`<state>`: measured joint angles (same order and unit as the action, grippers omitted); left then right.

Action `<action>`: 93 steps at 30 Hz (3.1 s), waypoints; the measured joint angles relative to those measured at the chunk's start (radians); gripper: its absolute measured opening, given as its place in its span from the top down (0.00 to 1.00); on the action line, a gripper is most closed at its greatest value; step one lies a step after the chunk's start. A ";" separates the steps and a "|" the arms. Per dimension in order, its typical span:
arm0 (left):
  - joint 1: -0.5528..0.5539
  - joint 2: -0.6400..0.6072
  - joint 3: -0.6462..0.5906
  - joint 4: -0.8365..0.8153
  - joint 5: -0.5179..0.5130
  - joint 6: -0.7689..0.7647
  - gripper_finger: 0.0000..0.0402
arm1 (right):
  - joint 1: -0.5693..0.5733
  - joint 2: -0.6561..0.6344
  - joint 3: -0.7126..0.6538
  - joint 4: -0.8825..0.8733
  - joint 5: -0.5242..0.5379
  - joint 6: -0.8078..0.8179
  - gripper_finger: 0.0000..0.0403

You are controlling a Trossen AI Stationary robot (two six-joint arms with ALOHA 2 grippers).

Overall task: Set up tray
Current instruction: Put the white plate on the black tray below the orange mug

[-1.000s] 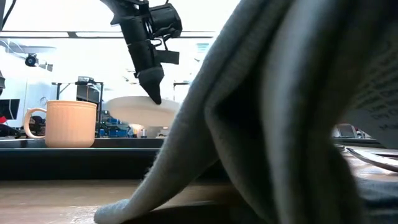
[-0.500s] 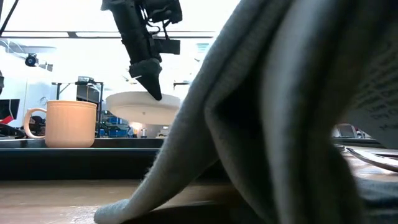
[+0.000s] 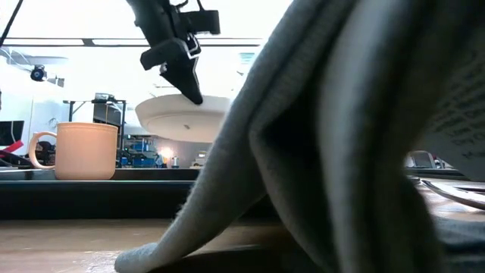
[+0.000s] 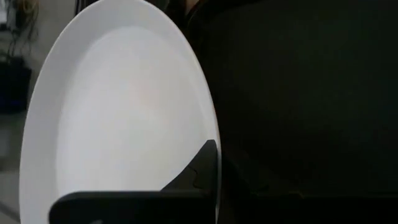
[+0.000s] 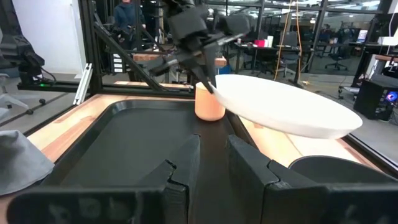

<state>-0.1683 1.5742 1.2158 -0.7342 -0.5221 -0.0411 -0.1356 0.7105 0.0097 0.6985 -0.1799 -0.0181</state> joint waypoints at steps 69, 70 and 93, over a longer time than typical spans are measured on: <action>-0.645 0.000 -0.178 0.105 0.144 -0.528 1.00 | 0.000 0.000 0.000 -0.016 0.026 0.008 0.83; -0.645 0.000 -0.187 0.105 0.153 -0.546 1.00 | 0.000 0.000 0.000 -0.016 0.026 0.008 0.83; -0.658 0.000 -0.242 0.178 0.308 -0.664 1.00 | 0.000 0.000 0.000 -0.031 0.030 0.007 0.83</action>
<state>-0.8265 1.5740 0.9733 -0.5564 -0.2138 -0.7050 -0.1356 0.7101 0.0097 0.6674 -0.1499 -0.0108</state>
